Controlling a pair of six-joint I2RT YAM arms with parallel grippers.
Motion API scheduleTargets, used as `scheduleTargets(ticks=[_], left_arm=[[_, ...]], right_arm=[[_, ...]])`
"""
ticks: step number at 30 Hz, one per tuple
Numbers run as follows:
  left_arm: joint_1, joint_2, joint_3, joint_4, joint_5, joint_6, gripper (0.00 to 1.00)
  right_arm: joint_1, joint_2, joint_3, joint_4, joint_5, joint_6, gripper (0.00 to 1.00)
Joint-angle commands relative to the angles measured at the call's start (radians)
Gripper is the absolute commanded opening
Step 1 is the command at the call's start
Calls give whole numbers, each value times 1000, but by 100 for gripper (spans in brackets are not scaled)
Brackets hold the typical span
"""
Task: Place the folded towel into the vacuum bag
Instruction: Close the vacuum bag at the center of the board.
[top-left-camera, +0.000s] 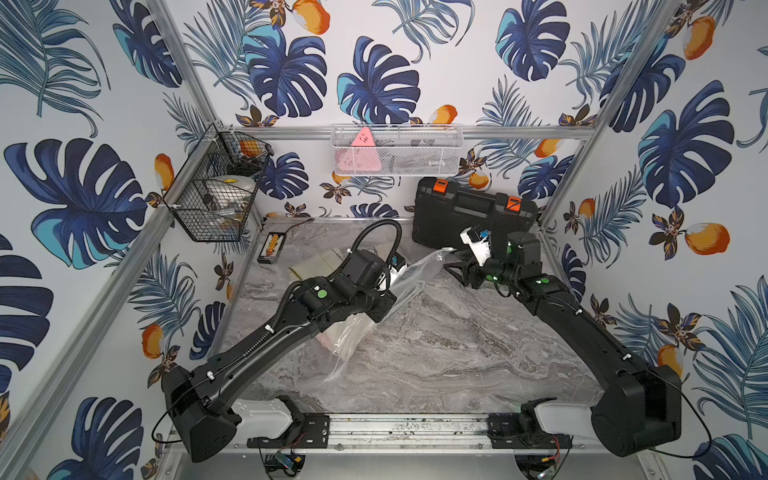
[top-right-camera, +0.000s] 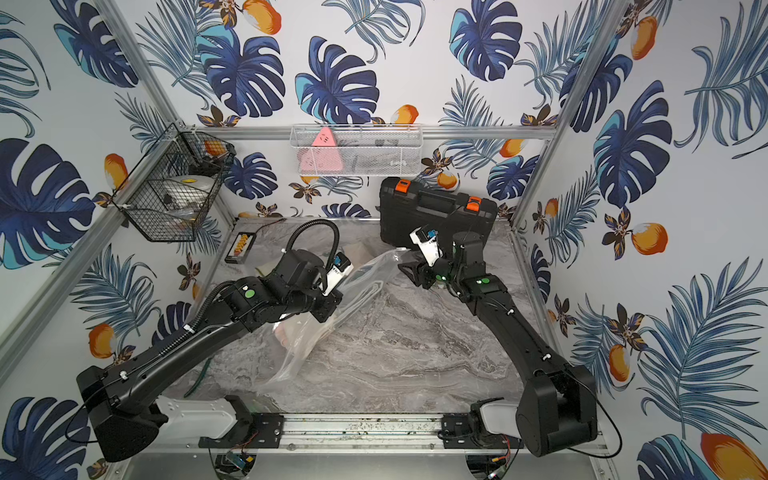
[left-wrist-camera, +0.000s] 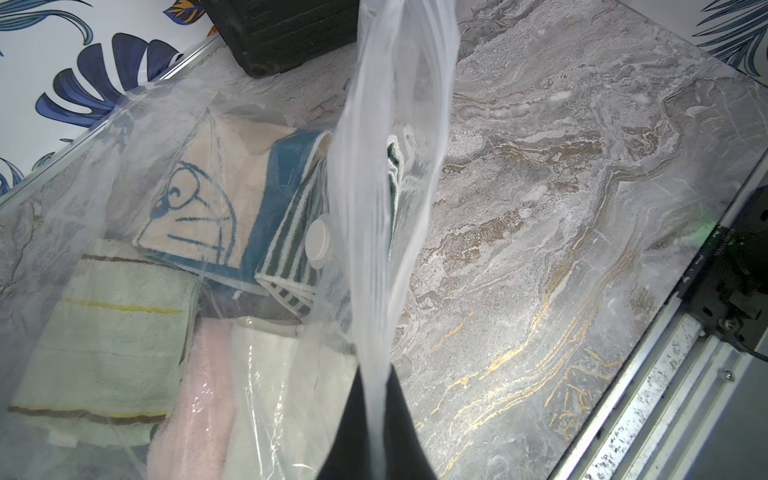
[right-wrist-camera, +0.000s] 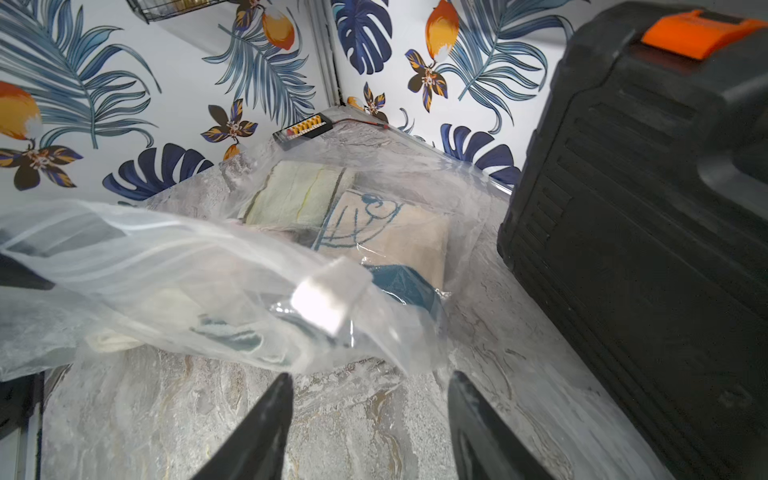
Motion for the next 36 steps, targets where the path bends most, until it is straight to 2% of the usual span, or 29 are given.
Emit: scheduleTargets(ticks=[1, 6, 11, 16, 22, 25, 29, 33, 36], left_arm=[[6, 5, 7, 2, 4, 24, 0], [10, 18, 17, -5, 6, 26, 0], [17, 7, 12, -14, -4, 31, 0], [45, 6, 13, -18, 1, 38, 0], [51, 8, 19, -23, 9, 38, 0], [50, 9, 16, -24, 10, 35, 0], [51, 11, 20, -26, 5, 34, 0], [57, 12, 40, -34, -24, 13, 0], [67, -5, 55, -43, -71, 7, 0]], right_arm=[[1, 32, 50, -14, -87, -137, 60], [-7, 117, 179, -116, -119, -238, 56], [-16, 130, 191, -184, -155, -308, 38], [-19, 104, 154, -165, -175, -306, 42], [-18, 133, 199, -165, -182, -300, 38], [-18, 143, 205, -168, -185, -303, 29], [-18, 136, 213, -196, -169, -323, 2], [-18, 55, 217, -203, -187, -290, 0], [-18, -35, 231, -260, -151, -272, 0]])
